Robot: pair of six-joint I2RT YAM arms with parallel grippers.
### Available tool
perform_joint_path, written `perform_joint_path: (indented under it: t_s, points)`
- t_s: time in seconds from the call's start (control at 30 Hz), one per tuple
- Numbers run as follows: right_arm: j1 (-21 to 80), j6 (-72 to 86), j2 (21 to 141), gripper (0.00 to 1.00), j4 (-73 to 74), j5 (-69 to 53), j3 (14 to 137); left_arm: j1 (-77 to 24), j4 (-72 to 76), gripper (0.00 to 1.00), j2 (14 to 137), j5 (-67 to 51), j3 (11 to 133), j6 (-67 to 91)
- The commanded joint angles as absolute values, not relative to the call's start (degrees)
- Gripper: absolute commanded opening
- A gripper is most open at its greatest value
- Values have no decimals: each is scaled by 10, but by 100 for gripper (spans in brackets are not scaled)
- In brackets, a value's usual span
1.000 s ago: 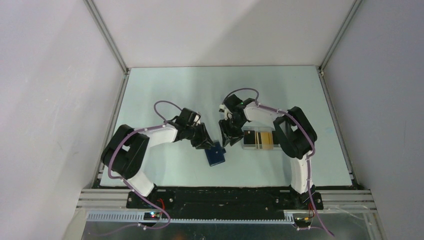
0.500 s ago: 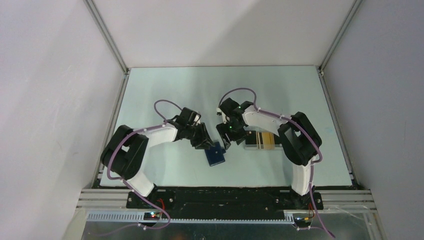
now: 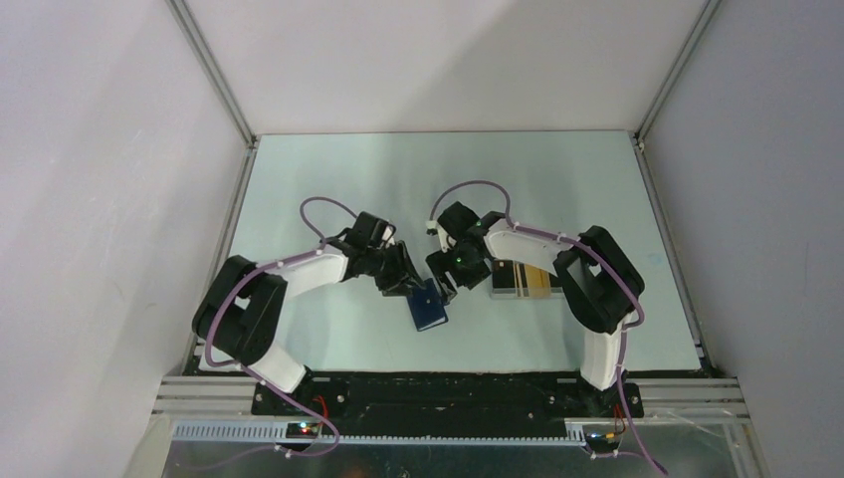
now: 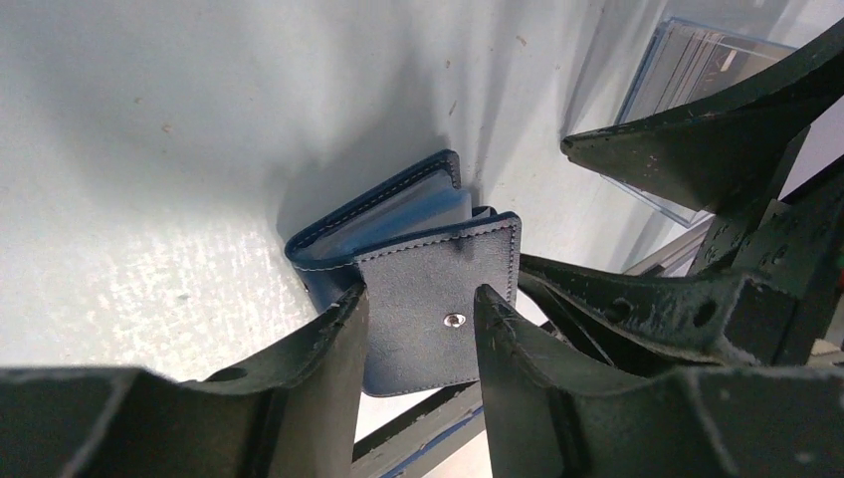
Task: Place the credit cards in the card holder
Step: Close the card holder at the center of the board.
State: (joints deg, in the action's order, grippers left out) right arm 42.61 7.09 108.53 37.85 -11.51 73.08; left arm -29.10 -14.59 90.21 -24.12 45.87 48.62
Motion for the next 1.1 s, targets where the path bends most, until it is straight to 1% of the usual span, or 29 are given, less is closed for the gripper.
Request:
perform_joint_path:
  t_s: [0.0,0.27,0.4,0.43,0.5,0.57,0.73,0.83,0.9,0.97,1.07]
  points:
    - [433,42,1091,76,315,-143,720,-285,-151,48,885,-247,458,490]
    - [441,38,1115,76,315,-187,740,-272,-152,48,879,-239,443,499]
    - [442,67,1147,69,340,-244,782,-260,-151,48,860,-226,431,506]
    - [443,73,1152,64,339,-255,788,-257,-152,48,852,-221,429,508]
    - [445,94,1165,60,339,-280,807,-249,-152,48,841,-215,423,509]
    - [450,107,1180,59,343,-296,830,-239,-151,48,833,-213,418,509]
    - [477,118,1218,59,372,-291,892,-225,-151,48,826,-212,411,500]
    - [482,125,1221,59,370,-294,899,-219,-153,47,827,-209,405,495]
    - [484,127,1221,59,371,-275,899,-218,-155,47,828,-206,403,491]
    - [488,124,1225,58,385,-247,904,-218,-159,46,827,-202,402,489]
    - [488,126,1227,53,405,-231,905,-215,-167,46,824,-193,401,484]
